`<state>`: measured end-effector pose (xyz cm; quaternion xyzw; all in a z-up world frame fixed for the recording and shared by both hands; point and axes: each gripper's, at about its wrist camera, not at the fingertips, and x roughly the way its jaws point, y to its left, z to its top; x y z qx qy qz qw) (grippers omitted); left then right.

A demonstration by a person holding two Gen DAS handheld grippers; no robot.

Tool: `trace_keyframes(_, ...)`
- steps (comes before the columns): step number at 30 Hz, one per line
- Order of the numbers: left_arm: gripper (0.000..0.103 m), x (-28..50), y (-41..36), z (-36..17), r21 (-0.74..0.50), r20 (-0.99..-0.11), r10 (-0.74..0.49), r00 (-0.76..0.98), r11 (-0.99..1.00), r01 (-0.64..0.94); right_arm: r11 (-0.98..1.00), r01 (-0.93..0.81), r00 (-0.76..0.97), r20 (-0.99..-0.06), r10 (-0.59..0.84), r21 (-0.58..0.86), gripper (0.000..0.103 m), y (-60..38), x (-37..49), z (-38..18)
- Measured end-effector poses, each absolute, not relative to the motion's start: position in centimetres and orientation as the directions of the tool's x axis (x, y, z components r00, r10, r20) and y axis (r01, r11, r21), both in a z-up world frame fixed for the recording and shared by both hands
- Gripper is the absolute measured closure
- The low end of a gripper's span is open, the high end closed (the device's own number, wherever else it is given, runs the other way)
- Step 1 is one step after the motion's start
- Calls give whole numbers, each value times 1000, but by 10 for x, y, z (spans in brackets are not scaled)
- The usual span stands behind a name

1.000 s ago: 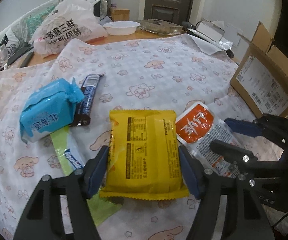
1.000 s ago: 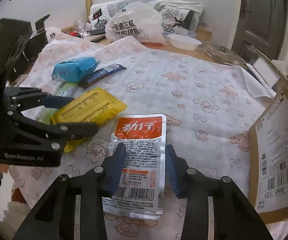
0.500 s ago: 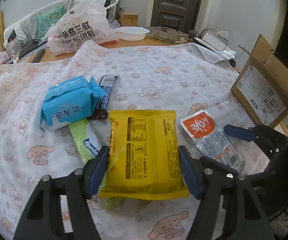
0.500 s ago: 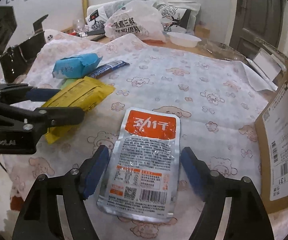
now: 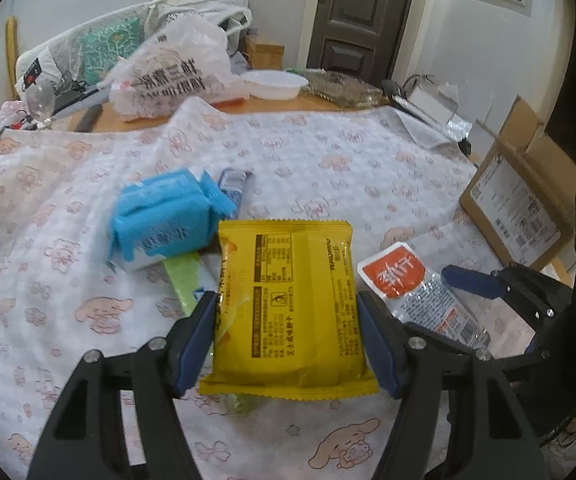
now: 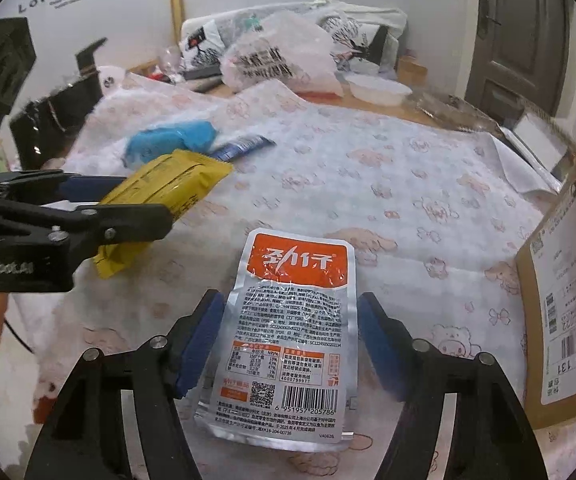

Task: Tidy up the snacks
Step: 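Lift the sachet and yellow pack with both grippers and carry over the box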

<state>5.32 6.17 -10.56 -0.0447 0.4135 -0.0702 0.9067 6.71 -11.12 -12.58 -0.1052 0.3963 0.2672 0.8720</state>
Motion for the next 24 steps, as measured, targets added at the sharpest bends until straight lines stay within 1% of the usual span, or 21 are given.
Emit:
trace_keyframes(3,38,49,65,-91,-138,-724,-157,671,987,83,819,-572,548,-726,415,36,38,-109,63,-110)
trace_keyframes(7,38,41,68,-64,-146,-682,-146,717,987,62,801,-598,582,-673,456,26,38,-111,57,-79)
trace_keyframes(15,38,29,49,8,-126,-589,-152,794,987,95,795,-606,682,-525,509,-16,38,-138,51,-6)
trace_keyframes(19,38,32,19,39,-118,-552,-186,813,982,145,805,-592,720,-470,511,-31,38,-165,54,20)
trace_keyframes(24,38,45,-41,58,-79,-549,-243,799,968,240,840,-541,765,-438,472,-40,38,-215,62,28)
